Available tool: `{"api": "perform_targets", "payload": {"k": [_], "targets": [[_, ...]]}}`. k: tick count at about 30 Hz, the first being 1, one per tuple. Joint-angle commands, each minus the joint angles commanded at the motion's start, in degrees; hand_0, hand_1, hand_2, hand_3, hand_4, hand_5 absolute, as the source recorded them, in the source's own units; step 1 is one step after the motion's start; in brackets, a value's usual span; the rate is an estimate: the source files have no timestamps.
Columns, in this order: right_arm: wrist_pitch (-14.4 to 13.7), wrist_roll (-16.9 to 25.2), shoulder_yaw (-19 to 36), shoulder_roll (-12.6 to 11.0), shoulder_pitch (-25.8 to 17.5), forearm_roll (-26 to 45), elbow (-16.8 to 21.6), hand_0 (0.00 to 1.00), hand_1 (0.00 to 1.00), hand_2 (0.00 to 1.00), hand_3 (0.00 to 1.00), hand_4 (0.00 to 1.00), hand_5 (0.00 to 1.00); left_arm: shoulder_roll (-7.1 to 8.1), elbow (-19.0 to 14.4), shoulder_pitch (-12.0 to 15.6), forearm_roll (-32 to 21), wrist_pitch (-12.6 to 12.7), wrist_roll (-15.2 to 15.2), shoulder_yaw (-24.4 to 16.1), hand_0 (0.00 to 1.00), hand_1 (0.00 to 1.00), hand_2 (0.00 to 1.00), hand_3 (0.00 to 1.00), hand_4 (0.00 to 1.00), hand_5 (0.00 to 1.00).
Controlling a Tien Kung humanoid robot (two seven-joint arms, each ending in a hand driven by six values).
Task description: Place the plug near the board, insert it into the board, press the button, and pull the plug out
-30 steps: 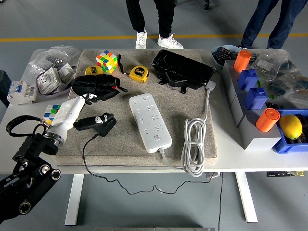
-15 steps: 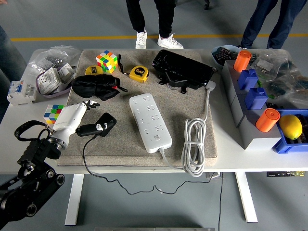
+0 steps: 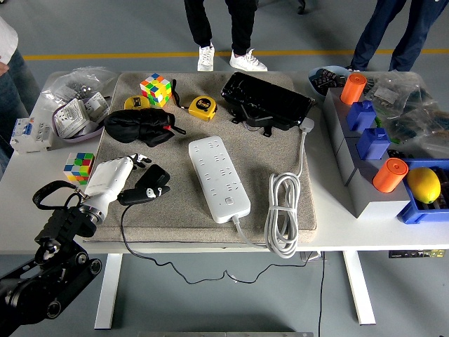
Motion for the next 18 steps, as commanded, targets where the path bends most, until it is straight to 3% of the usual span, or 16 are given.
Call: {"api": "perform_targets", "payload": {"k": [4, 5, 10, 11, 16, 17, 18], "targets": [[-0.1, 0.1, 0.2, 0.1, 0.0, 0.0, 0.0, 0.605, 0.616, 0.565, 0.544, 0.763, 0.274, -0.2, 0.6, -0.2, 0.6, 0.3, 0.3, 0.1, 0.533, 0.613, 0.63, 0.72, 0.998, 0.55], [-0.1, 0.1, 0.3, 0.1, 0.0, -0.1, 0.0, 0.605, 0.615, 0.565, 0.544, 0.762, 0.273, -0.25, 0.7, -0.3, 0.5, 0.4, 0.4, 0.1, 0.442, 0.543, 0.573, 0.685, 0.998, 0.42], [-0.1, 0.1, 0.4, 0.2, 0.0, -0.1, 0.1, 0.605, 0.615, 0.565, 0.544, 0.762, 0.273, -0.62, 1.4, -0.3, 0.3, 1.1, 0.2, 0.2, 0.442, 0.543, 0.573, 0.685, 0.998, 0.42], [-0.1, 0.1, 0.5, 0.2, 0.0, -0.1, 0.1, 0.605, 0.614, 0.564, 0.544, 0.761, 0.272, -0.71, 1.6, -0.3, 0.1, 1.4, -0.1, 0.1, 0.358, 0.469, 0.471, 0.6, 0.998, 0.348], [-0.1, 0.1, 0.6, 0.2, -0.1, -0.4, 0.3, 0.605, 0.614, 0.564, 0.544, 0.761, 0.272, -0.84, 1.9, -0.4, -0.7, 2.5, -0.8, 0.1, 0.358, 0.469, 0.471, 0.6, 0.998, 0.348], [-0.1, 0.1, 0.7, 0.3, 0.0, -0.4, 0.3, 0.603, 0.614, 0.564, 0.544, 0.761, 0.273, -0.89, 2.0, -0.4, -1.0, 2.6, -1.0, 0.1, 0.313, 0.408, 0.436, 0.553, 0.998, 0.294], [-0.2, 0.1, 0.8, 0.3, 0.0, -0.4, 0.3, 0.603, 0.614, 0.564, 0.544, 0.761, 0.273, -0.92, 2.0, -0.4, -1.2, 2.8, -1.2, 0.1, 0.313, 0.408, 0.436, 0.553, 0.998, 0.294]]}}
